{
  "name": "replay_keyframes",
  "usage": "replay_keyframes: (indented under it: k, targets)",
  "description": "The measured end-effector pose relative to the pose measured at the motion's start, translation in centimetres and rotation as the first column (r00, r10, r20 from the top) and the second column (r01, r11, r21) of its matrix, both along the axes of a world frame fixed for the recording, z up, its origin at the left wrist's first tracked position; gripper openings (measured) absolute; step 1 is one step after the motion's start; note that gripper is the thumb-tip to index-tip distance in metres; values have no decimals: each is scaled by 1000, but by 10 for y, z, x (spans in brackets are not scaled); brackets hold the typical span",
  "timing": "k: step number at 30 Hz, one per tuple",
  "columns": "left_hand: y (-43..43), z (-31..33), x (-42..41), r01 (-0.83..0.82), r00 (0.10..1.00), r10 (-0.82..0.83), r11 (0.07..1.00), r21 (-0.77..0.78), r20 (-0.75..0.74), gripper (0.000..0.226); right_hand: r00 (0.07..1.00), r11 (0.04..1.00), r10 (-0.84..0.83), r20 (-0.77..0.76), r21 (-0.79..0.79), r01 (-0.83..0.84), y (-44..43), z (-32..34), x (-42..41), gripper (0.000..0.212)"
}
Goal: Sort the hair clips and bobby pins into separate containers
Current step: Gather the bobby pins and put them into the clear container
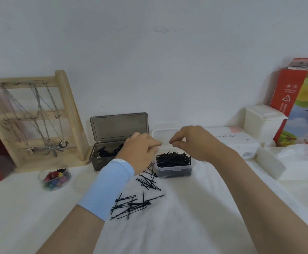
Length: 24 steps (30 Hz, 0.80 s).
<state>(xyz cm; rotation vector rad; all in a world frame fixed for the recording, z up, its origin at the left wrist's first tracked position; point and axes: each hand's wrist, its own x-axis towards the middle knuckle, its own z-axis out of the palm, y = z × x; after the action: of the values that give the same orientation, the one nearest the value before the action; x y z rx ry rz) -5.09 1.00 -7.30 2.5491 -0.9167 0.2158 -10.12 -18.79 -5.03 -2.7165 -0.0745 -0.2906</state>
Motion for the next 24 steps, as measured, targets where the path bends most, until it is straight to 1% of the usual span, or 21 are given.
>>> replay_keyframes:
  k: [2, 3, 4, 6, 7, 8, 9, 10, 11, 12, 13, 14, 18, 21, 24]
  targets:
    - [15, 7, -6, -6, 999, 3, 996, -89, -39, 27, 998, 999, 37, 56, -28, -35, 17, 7, -5, 19]
    - [23, 10, -11, -18, 997, 10, 995, -99, -79, 26, 995, 996, 71, 65, -52, -67, 29, 11, -9, 19]
    - [30, 12, -16, -21, 995, 16, 998, -55, -95, 26, 992, 992, 108, 60, -73, -103, 41, 13, -13, 20]
    - [39, 10, -27, -6, 996, 22, 984, 181, -90, 25, 984, 979, 179, 21, -103, -176, 66, 13, -21, 22]
    - [43, 6, -31, 5, 993, 27, 962, 274, -116, 24, 980, 973, 196, -17, -123, -196, 77, 11, -24, 22]
    - [48, 2, -34, 18, 984, 42, 943, 332, -173, 25, 978, 967, 197, -65, -153, -205, 86, 7, -27, 22]
    - [54, -3, -36, 26, 971, 67, 925, 379, -231, 36, 975, 958, 181, -127, -202, -204, 95, 2, -29, 23]
    - [60, -8, -38, 40, 958, 88, 901, 432, -273, 55, 969, 941, 155, -190, -269, -204, 103, -3, -31, 25]
    - [66, -11, -39, 58, 952, 99, 869, 491, -288, 73, 961, 918, 126, -246, -338, -207, 110, -8, -32, 27]
    - [72, -14, -41, 65, 952, 105, 847, 528, -286, 86, 953, 893, 100, -285, -397, -212, 119, -11, -33, 28]
    - [75, -16, -42, 64, 955, 106, 840, 539, -278, 91, 948, 870, 79, -308, -442, -217, 125, -15, -31, 30]
    - [78, -18, -42, 61, 957, 99, 850, 524, -272, 91, 944, 850, 61, -325, -479, -220, 131, -18, -29, 32]
    - [85, -22, -41, 62, 963, 65, 891, 449, -262, 74, 934, 781, -13, -357, -587, -214, 143, -34, -14, 38]
    - [89, -24, -44, 52, 953, 65, 927, 370, -297, 71, 948, 757, -30, -317, -627, -186, 147, -40, -10, 36]
    - [92, -28, -45, 38, 961, 61, 936, 351, -269, 75, 960, 736, -18, -278, -654, -175, 152, -33, -12, 31]
